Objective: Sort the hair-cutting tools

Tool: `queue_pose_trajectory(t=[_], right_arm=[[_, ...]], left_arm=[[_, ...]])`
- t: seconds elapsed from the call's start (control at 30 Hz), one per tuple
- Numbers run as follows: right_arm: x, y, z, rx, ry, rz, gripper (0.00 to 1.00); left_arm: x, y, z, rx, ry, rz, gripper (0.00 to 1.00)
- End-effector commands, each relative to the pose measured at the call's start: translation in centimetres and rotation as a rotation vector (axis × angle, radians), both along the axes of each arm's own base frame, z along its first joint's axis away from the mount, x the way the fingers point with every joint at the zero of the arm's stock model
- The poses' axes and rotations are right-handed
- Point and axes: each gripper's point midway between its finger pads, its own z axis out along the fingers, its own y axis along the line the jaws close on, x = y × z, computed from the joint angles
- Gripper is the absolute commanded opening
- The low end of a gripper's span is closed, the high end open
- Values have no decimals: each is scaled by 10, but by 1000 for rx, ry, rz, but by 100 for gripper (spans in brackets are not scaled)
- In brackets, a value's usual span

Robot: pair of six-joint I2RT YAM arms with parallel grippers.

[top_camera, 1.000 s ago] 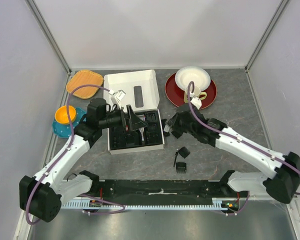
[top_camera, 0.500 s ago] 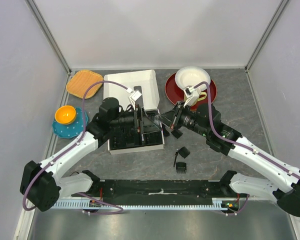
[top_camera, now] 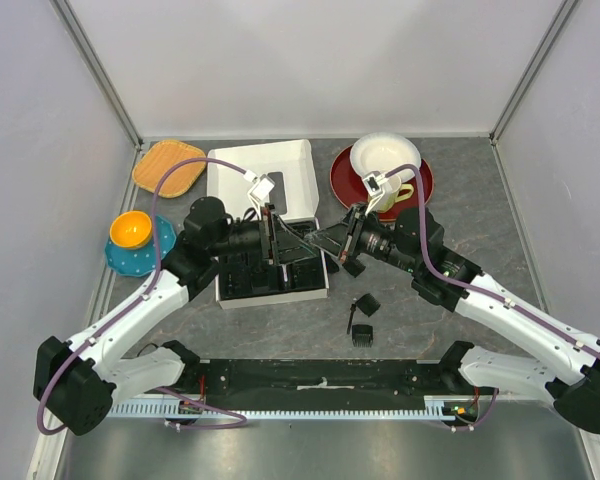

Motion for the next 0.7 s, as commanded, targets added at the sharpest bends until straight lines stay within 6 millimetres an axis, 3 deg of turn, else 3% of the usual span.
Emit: queue_pose_trajectory(t=[0.0, 0.1, 0.23, 0.33, 0.37, 0.4, 0.43, 0.5, 0.53, 0.67], right_arm=[[-3, 1, 16, 46, -40, 16, 0], [-3, 1, 15, 42, -36, 18, 0], [-3, 5, 8, 19, -19, 32, 1], [-1, 7, 1, -10, 0, 35, 19], [-1, 7, 0, -18, 8, 34, 32], [0, 7, -1, -19, 11, 28, 37], [3, 5, -1, -22, 15, 9, 49], [8, 3, 0, -25, 23, -22, 55], [14, -1, -5, -47, 43, -66, 64], [29, -17, -20, -127, 102, -196, 70]], left_arm=[[-5, 1, 7, 3, -53, -24, 48], [-3, 4, 6, 18, -62, -1, 47], [3, 6, 1, 51, -76, 39, 32], [10, 10, -4, 86, -69, 88, 30], [13, 11, -5, 99, -64, 102, 29], [15, 13, -11, 128, -39, 120, 29], [22, 16, -16, 154, -31, 169, 29], [32, 23, -28, 222, 9, 236, 28], [35, 26, -33, 251, 9, 255, 28], [51, 53, -57, 411, 72, 422, 28]])
